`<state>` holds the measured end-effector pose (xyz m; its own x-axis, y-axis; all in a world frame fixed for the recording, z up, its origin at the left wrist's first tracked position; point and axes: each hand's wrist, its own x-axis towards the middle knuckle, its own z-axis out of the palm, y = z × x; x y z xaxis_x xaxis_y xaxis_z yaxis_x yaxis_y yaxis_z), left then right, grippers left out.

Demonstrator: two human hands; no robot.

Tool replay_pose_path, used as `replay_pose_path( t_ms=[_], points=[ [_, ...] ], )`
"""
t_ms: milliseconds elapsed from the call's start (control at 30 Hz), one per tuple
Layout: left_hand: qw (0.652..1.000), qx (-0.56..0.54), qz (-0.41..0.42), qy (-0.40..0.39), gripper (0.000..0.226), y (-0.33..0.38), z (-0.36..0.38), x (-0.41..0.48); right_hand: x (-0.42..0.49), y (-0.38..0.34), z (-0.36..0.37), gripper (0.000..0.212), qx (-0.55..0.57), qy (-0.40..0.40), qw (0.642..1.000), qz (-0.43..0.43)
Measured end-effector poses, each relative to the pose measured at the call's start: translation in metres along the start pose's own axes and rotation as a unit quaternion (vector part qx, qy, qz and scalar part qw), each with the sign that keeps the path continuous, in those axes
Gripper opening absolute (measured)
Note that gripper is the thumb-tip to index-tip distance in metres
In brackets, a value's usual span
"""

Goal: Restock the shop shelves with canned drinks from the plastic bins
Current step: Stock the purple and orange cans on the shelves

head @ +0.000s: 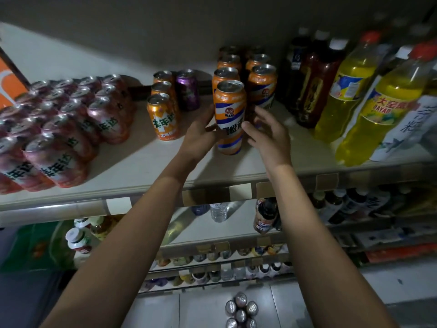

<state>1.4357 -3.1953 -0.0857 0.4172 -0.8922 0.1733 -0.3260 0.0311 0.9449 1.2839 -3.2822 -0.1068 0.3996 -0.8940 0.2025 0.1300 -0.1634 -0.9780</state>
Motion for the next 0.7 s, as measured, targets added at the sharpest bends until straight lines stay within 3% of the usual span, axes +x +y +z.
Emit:
replay_pose_path(
  t_ms=[133, 300, 433, 700],
  points=[
    [1.0, -0.004, 0.011, 0.016, 0.054, -0.004, 0.005, 0.001, 0.0, -0.002, 0.005, 0.051, -0.017, -0.048, 0.999, 0.005],
    [1.0, 0.011, 0.01, 0.013, 0.051, -0.004, 0.005, 0.003, 0.002, 0.001, 0.004, 0.038, -0.042, -0.05, 0.998, 0.003],
    [0.999, 0.023, 0.027, 0.014, 0.042, -0.003, 0.01, 0.003, 0.002, -0.003, 0.003, 0.04, -0.052, -0.053, 0.997, -0.003],
    [0.998, 0.031, 0.047, 0.038, 0.057, -0.011, 0.014, 0.004, -0.001, -0.001, 0.005, 0.046, -0.022, -0.025, 0.999, -0.017]
  ],
)
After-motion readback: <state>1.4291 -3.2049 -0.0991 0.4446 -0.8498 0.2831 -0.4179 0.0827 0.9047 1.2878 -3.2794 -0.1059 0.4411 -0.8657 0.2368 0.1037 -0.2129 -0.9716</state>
